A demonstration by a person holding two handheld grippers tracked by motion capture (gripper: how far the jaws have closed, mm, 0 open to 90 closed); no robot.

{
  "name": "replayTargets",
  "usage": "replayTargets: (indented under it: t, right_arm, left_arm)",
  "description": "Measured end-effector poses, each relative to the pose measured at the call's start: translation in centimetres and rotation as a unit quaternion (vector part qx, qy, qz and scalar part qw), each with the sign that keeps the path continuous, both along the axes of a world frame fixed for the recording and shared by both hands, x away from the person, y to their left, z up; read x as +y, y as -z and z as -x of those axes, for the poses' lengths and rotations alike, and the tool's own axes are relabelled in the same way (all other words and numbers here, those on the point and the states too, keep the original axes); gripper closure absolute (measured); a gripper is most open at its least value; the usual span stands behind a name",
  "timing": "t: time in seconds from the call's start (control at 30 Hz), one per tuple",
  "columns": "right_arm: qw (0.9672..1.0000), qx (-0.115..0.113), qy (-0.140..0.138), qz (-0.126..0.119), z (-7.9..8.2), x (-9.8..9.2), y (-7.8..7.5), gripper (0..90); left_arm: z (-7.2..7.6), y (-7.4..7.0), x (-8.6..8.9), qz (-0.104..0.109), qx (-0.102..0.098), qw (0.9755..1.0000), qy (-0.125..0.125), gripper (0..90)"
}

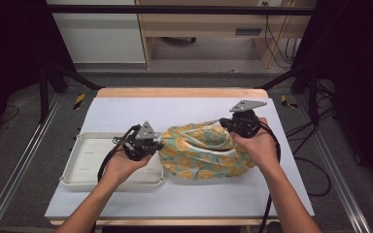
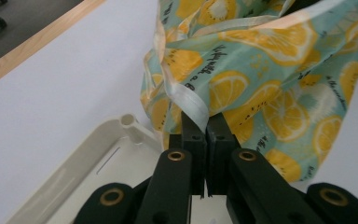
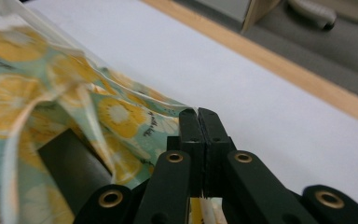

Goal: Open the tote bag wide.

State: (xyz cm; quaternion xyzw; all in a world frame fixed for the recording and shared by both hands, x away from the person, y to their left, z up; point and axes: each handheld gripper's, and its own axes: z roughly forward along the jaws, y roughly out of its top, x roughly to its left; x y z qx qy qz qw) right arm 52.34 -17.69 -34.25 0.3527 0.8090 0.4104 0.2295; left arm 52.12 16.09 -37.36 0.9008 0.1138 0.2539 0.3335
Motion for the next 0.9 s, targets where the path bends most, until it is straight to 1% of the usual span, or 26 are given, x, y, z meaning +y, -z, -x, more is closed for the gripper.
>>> replayTargets:
  t: [0.03, 0.07, 0.1, 0.13, 0.17, 0.2, 0.23, 0.27, 0.3, 0.33, 0.37, 0.4, 0.43, 0.47, 0.5, 0.57, 0.6, 0.63, 0.67, 0.7, 0.73, 0.77, 0.8, 0.83, 0.87, 0.9]
  right_arm:
    - [1.0, 0.0, 0.0, 0.0, 0.0, 0.0, 0.0, 90.0]
    - [0.999, -0.041, -0.013, -0.008, 2.1, 0.0, -1.1, 90.0]
    - [0.9982, -0.054, -0.02, -0.019, 3.1, 0.0, -1.5, 90.0]
    - [0.9982, -0.054, -0.02, -0.019, 3.1, 0.0, -1.5, 90.0]
    - [0.9972, -0.066, -0.025, -0.025, 4.0, 0.0, -1.8, 90.0]
    - [0.9964, -0.072, -0.033, -0.029, 4.9, 0.1, -1.9, 90.0]
    - [0.9944, -0.086, -0.047, -0.038, 6.5, 0.1, -1.8, 90.0]
    - [0.9944, -0.086, -0.047, -0.038, 6.5, 0.1, -1.8, 90.0]
    - [0.9932, -0.091, -0.058, -0.044, 7.7, 0.1, -1.1, 90.0]
    - [0.9932, -0.091, -0.058, -0.044, 7.7, 0.1, -1.1, 90.0]
    - [0.9917, -0.095, -0.072, -0.049, 8.8, 0.2, -0.2, 90.0]
    - [0.9917, -0.095, -0.072, -0.049, 8.8, 0.2, -0.2, 90.0]
    - [0.9913, -0.093, -0.077, -0.053, 9.2, 0.2, 0.2, 90.0]
    - [0.992, -0.081, -0.084, -0.047, 10.0, 0.3, 1.5, 90.0]
    - [0.992, -0.081, -0.084, -0.047, 10.0, 0.3, 1.5, 90.0]
    - [0.9923, -0.072, -0.088, -0.049, 10.6, 0.3, 2.7, 90.0]
    - [0.9932, -0.058, -0.093, -0.039, 11.1, 0.4, 4.1, 90.0]
    - [0.9932, -0.058, -0.093, -0.039, 11.1, 0.4, 4.1, 90.0]
    - [0.994, -0.049, -0.092, -0.032, 11.1, 0.4, 4.9, 90.0]
    - [0.9957, -0.032, -0.083, -0.024, 10.9, 0.0, 6.4, 90.0]
    - [0.9957, -0.032, -0.083, -0.024, 10.9, 0.0, 6.4, 90.0]
    - [0.9969, -0.018, -0.073, -0.024, 10.7, -0.3, 7.6, 90.0]
    - [0.9969, -0.018, -0.073, -0.024, 10.7, -0.3, 7.6, 90.0]
    - [0.9977, -0.007, -0.064, -0.021, 10.6, -0.5, 8.5, 90.0]
    - [0.9977, -0.007, -0.064, -0.021, 10.6, -0.5, 8.5, 90.0]
    - [0.9981, 0.001, -0.059, -0.019, 10.5, -0.6, 9.2, 90.0]
  left_arm:
    - [-0.4, 0.1, 0.0, -0.003, 0.001, 1.0, -0.005, 89.0]
    - [-1.1, 0.1, 0.0, -0.004, 0.001, 0.9999, -0.011, 89.0]
    - [-1.1, 0.1, 0.0, -0.004, 0.001, 0.9999, -0.011, 89.0]
    - [-1.4, 0.1, 0.0, 0.0, 0.002, 0.9999, -0.014, 89.0]
    - [-1.7, 0.1, 0.0, 0.002, 0.002, 0.9998, -0.019, 89.0]
    - [-1.9, 0.0, -0.2, 0.004, 0.001, 0.9997, -0.023, 89.0]
    - [-2.1, 0.0, -0.3, 0.003, -0.002, 0.9996, -0.028, 89.0]
    - [-2.4, -0.1, -0.3, 0.003, -0.008, 0.9994, -0.032, 89.0]
    - [-2.6, -0.2, -0.4, 0.002, -0.015, 0.9992, -0.037, 88.9]
    - [-2.7, -0.2, -0.4, 0.005, -0.018, 0.999, -0.042, 88.9]
    - [-3.0, -0.3, -0.4, 0.011, -0.02, 0.9985, -0.05, 88.9]
    - [-3.0, -0.3, -0.4, 0.011, -0.02, 0.9985, -0.05, 89.0]
    - [-3.1, -0.4, -0.5, 0.014, -0.021, 0.9982, -0.055, 89.0]
    - [-3.2, -0.5, -0.5, 0.016, -0.023, 0.998, -0.056, 89.0]
    - [-3.3, -0.5, -0.5, 0.017, -0.024, 0.998, -0.056, 89.0]
    - [-3.4, -0.8, -0.3, 0.021, -0.031, 0.9978, -0.054, 89.1]
    - [-3.3, -1.0, -0.2, 0.027, -0.034, 0.9975, -0.056, 89.1]
    - [-3.3, -1.0, -0.2, 0.027, -0.034, 0.9975, -0.056, 89.1]
    - [-3.4, -1.0, -0.1, 0.033, -0.032, 0.9973, -0.057, 89.1]
    - [-3.4, -1.2, 0.2, 0.035, -0.035, 0.9972, -0.056, 89.2]
    - [-3.4, -1.2, 0.2, 0.035, -0.035, 0.9972, -0.056, 89.2]
    - [-3.4, -1.3, 0.4, 0.038, -0.035, 0.9971, -0.056, 89.2]
    - [-3.3, -1.4, 0.5, 0.042, -0.035, 0.9969, -0.057, 89.2]
    - [-3.1, -1.5, 0.6, 0.052, -0.032, 0.9964, -0.058, 89.2]
    - [-3.1, -1.5, 0.6, 0.052, -0.032, 0.9964, -0.058, 89.2]
    - [-2.8, -1.7, 0.6, 0.06, -0.032, 0.996, -0.058, 89.2]
